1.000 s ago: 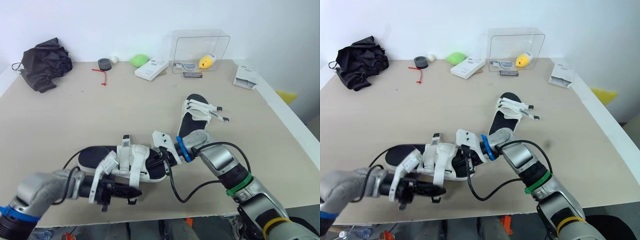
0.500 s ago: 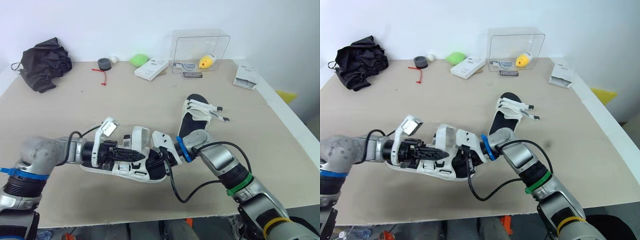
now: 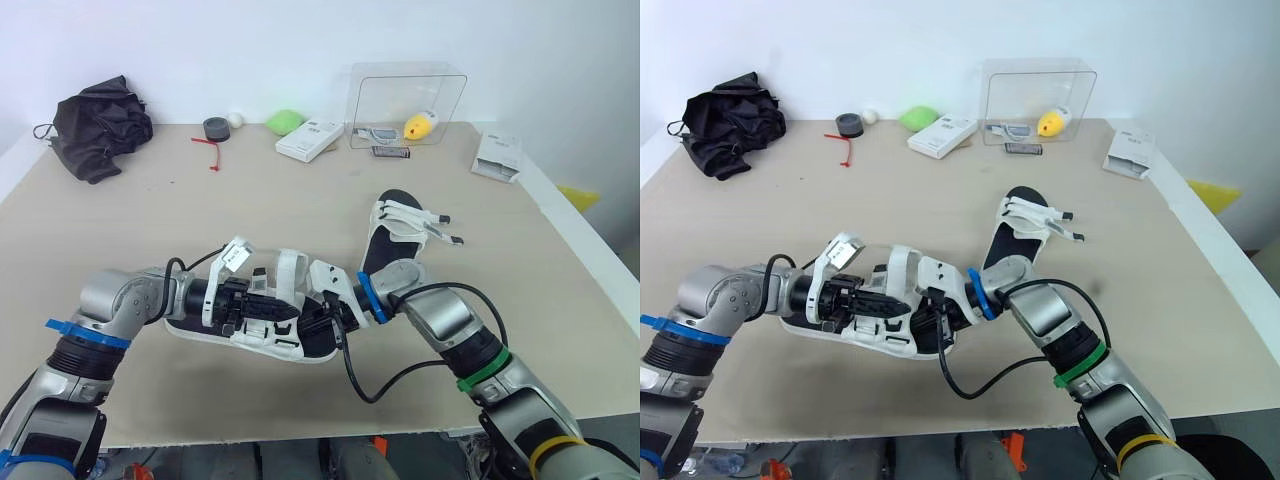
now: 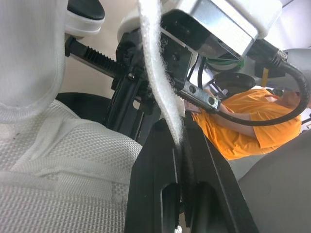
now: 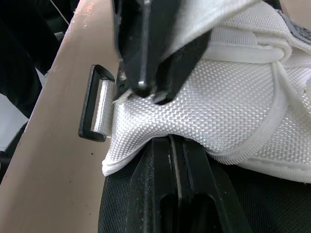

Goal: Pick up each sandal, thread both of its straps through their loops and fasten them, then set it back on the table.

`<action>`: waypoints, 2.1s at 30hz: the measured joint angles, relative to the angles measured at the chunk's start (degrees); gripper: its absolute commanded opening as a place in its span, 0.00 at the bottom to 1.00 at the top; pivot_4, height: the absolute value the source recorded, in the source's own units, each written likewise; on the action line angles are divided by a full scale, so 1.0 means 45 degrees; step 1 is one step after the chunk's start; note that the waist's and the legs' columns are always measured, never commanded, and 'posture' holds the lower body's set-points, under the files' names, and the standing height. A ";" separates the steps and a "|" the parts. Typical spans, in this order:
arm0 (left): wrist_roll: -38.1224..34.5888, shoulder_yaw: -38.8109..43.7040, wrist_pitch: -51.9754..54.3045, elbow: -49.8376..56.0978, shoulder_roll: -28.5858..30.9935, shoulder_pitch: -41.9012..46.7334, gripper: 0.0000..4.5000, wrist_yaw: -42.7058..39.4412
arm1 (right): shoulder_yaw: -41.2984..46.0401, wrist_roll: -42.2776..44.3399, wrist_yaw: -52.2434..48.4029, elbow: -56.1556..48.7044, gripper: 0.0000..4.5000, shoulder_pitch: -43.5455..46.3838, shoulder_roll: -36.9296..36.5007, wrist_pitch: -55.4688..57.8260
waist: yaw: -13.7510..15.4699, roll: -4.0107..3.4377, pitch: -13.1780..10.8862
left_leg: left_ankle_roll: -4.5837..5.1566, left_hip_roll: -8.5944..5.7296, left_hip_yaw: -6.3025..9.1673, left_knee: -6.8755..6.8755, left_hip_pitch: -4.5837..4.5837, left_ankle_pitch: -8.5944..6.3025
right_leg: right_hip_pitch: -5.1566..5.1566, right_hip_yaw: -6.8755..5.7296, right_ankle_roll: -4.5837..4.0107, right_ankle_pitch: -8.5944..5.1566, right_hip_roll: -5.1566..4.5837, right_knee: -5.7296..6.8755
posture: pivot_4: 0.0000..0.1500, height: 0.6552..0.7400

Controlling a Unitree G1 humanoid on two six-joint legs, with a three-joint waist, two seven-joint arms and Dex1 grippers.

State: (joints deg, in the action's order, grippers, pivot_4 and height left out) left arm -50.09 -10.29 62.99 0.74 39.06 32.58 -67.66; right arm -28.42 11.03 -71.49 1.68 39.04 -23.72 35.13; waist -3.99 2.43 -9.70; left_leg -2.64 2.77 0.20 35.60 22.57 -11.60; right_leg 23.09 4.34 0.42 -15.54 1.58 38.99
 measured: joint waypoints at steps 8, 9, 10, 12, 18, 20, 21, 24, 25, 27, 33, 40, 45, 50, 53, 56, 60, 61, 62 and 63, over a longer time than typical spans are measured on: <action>0.0078 0.0171 0.0385 0.0859 -0.0341 -0.0318 0.03 0.0441 | -0.0002 0.0001 -0.0009 0.0017 0.00 0.0013 0.0001 0.0000 | -0.0005 0.0001 0.0000 | 0.0000 0.0000 0.0002 0.0000 0.0001 0.0000 | -0.0002 0.0001 0.0002 -0.0003 -0.0002 0.0000 | 1.00 1.00; 0.0125 0.0279 0.0416 0.0974 -0.0468 -0.0360 0.03 0.0604 | 0.0002 0.0000 -0.0011 0.0034 0.00 0.0017 -0.0001 0.0000 | -0.0004 0.0001 0.0001 | 0.0000 -0.0001 0.0002 0.0002 0.0000 0.0000 | -0.0004 0.0001 0.0003 -0.0002 -0.0004 0.0000 | 1.00 1.00; 0.0126 0.0333 0.0464 0.1003 -0.0536 -0.0360 0.03 0.0761 | 0.0004 0.0000 -0.0011 0.0061 0.00 0.0027 -0.0003 0.0000 | -0.0002 0.0002 0.0002 | 0.0000 -0.0002 0.0004 0.0005 -0.0001 0.0000 | -0.0009 -0.0001 0.0005 -0.0001 -0.0005 -0.0001 | 1.00 1.00; 0.0133 0.0413 0.0503 0.1057 -0.0585 -0.0374 0.03 0.0883 | 0.0015 -0.0001 -0.0009 0.0094 0.00 0.0036 -0.0003 0.0000 | -0.0001 0.0001 0.0002 | 0.0002 -0.0005 0.0005 0.0011 -0.0002 0.0001 | -0.0012 0.0000 0.0011 0.0004 -0.0006 -0.0001 | 1.00 1.00; 0.0276 0.0513 0.0415 0.1355 -0.0616 -0.0546 0.03 0.0996 | 0.0018 0.0000 -0.0012 0.0100 0.00 0.0034 -0.0003 -0.0005 | -0.0001 0.0003 0.0003 | 0.0002 -0.0007 0.0003 0.0015 -0.0003 0.0001 | -0.0014 0.0003 0.0015 0.0006 -0.0009 -0.0001 | 1.00 1.00; 0.0294 0.0565 0.0469 0.1449 -0.0675 -0.0548 0.03 0.1074 | 0.0020 -0.0001 -0.0011 0.0107 0.00 0.0034 -0.0004 -0.0005 | -0.0001 0.0002 0.0003 | 0.0002 -0.0007 0.0004 0.0015 -0.0003 0.0001 | -0.0015 0.0003 0.0015 0.0006 -0.0010 -0.0001 | 1.00 1.00; 0.0255 0.0671 0.0582 0.1453 -0.0784 -0.0546 0.03 0.1136 | 0.0024 0.0000 -0.0012 0.0109 0.00 0.0034 -0.0006 -0.0006 | -0.0001 0.0003 0.0003 | 0.0002 -0.0007 0.0003 0.0016 -0.0003 0.0001 | -0.0016 0.0002 0.0015 0.0006 -0.0010 -0.0001 | 1.00 1.00; -0.0033 0.1017 0.1313 0.1434 -0.1068 -0.0392 0.03 0.1460 | 0.0036 0.0000 -0.0013 0.0115 0.00 0.0034 -0.0014 -0.0007 | -0.0001 0.0005 0.0003 | 0.0002 -0.0008 0.0004 0.0025 -0.0001 0.0002 | -0.0017 0.0003 0.0021 0.0010 -0.0011 -0.0001 | 1.00 1.00; -0.0112 0.1088 0.1542 0.1411 -0.1108 -0.0277 0.03 0.1540 | 0.0037 -0.0001 -0.0012 0.0117 0.00 0.0034 -0.0013 -0.0010 | -0.0001 0.0005 0.0003 | 0.0002 -0.0008 0.0004 0.0026 0.0000 0.0002 | -0.0017 0.0002 0.0023 0.0010 -0.0009 0.0000 | 1.00 1.00; -0.0409 0.1326 0.2054 0.1275 -0.1219 0.0011 0.03 0.1647 | 0.0037 0.0000 -0.0012 0.0126 0.00 0.0034 -0.0005 -0.0029 | -0.0005 0.0005 0.0003 | 0.0002 -0.0008 0.0004 0.0027 0.0000 0.0002 | -0.0017 0.0002 0.0024 0.0011 -0.0008 0.0000 | 1.00 1.00; -0.0639 0.1498 0.2803 0.1214 -0.1043 0.0192 0.03 0.1677 | 0.0008 -0.0001 -0.0010 0.0133 0.00 0.0035 0.0072 -0.0083 | -0.0031 0.0005 0.0002 | 0.0001 -0.0005 0.0004 0.0018 0.0002 0.0001 | -0.0011 0.0003 0.0021 0.0010 -0.0004 -0.0001 | 1.00 1.00; -0.1126 0.1528 0.3329 0.1212 -0.0954 0.0873 0.03 0.1439 | -0.0004 -0.0004 0.0023 0.0135 0.00 0.0050 0.0097 -0.0084 | -0.0032 0.0012 -0.0002 | 0.0001 -0.0004 0.0008 0.0019 0.0006 0.0001 | -0.0007 0.0000 0.0021 0.0010 -0.0002 -0.0001 | 1.00 1.00; -0.1425 0.1498 0.3476 0.1505 -0.0113 0.1158 0.03 0.0838 | -0.0072 -0.0002 0.0072 0.0114 0.00 0.0059 0.0204 -0.0095 | -0.0112 0.0009 -0.0003 | 0.0000 0.0001 0.0007 -0.0009 0.0004 0.0001 | 0.0008 0.0008 0.0008 0.0003 0.0012 0.0000 | 1.00 1.00; -0.1414 0.1366 0.3439 0.1512 -0.0012 0.1152 0.03 0.0752 | -0.0069 -0.0004 0.0082 0.0128 0.00 0.0063 0.0201 -0.0105 | -0.0110 0.0009 -0.0003 | 0.0000 0.0000 0.0001 -0.0005 0.0004 0.0001 | 0.0008 0.0012 0.0008 0.0003 0.0009 0.0000 | 1.00 1.00; -0.1373 0.1287 0.3117 0.1626 -0.0652 0.0873 0.03 0.1064 | -0.0071 -0.0003 0.0080 0.0130 0.00 0.0064 0.0201 -0.0106 | -0.0110 0.0009 -0.0002 | 0.0000 0.0001 -0.0002 -0.0005 0.0004 0.0001 | 0.0007 0.0015 0.0009 0.0003 0.0008 0.0000 | 1.00 1.00; -0.1317 0.1067 0.2883 0.1640 -0.1213 0.0543 0.03 0.1480 | -0.0072 -0.0003 0.0085 0.0132 0.00 0.0066 0.0212 -0.0110 | -0.0110 0.0009 -0.0003 | 0.0001 0.0005 0.0005 -0.0006 0.0005 0.0001 | 0.0009 0.0012 0.0007 0.0004 0.0016 0.0001 | 1.00 1.00; -0.0709 0.0544 0.2064 0.1741 -0.1314 0.0085 0.03 0.1568 | -0.0067 -0.0002 0.0090 0.0133 0.00 0.0060 0.0208 -0.0108 | -0.0108 0.0008 -0.0002 | 0.0000 0.0003 0.0000 -0.0006 0.0004 0.0001 | 0.0009 0.0018 0.0007 0.0005 0.0013 0.0001 | 1.00 1.00; -0.0547 0.0422 0.1900 0.1736 -0.1294 0.0001 0.03 0.1544 | -0.0066 -0.0003 0.0090 0.0132 0.00 0.0060 0.0204 -0.0108 | -0.0108 0.0008 -0.0002 | 0.0000 0.0003 0.0002 -0.0005 0.0004 0.0001 | 0.0008 0.0016 0.0006 0.0005 0.0013 0.0001 | 1.00 1.00; -0.0402 0.0349 0.1678 0.1725 -0.1279 -0.0047 0.03 0.1476 | -0.0060 -0.0004 0.0092 0.0133 0.00 0.0053 0.0198 -0.0107 | -0.0106 0.0008 -0.0002 | 0.0000 0.0002 0.0001 -0.0004 0.0004 0.0001 | 0.0007 0.0016 0.0007 0.0005 0.0010 0.0001 | 1.00 1.00; -0.0297 0.0307 0.1483 0.1689 -0.1273 -0.0054 0.03 0.1403 | -0.0053 -0.0004 0.0098 0.0135 0.00 0.0051 0.0191 -0.0105 | -0.0097 0.0008 -0.0002 | -0.0001 0.0001 0.0002 -0.0003 0.0003 0.0002 | 0.0006 0.0015 0.0008 0.0005 0.0009 0.0001 | 1.00 1.00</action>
State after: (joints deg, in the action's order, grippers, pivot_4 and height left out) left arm -51.42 -8.91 69.66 8.34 33.33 32.33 -61.34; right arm -28.66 11.01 -71.05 2.29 39.27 -22.86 34.65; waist -4.43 2.46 -9.71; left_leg -2.64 2.77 0.21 35.59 22.58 -11.59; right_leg 23.11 4.40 0.45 -15.51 1.62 38.99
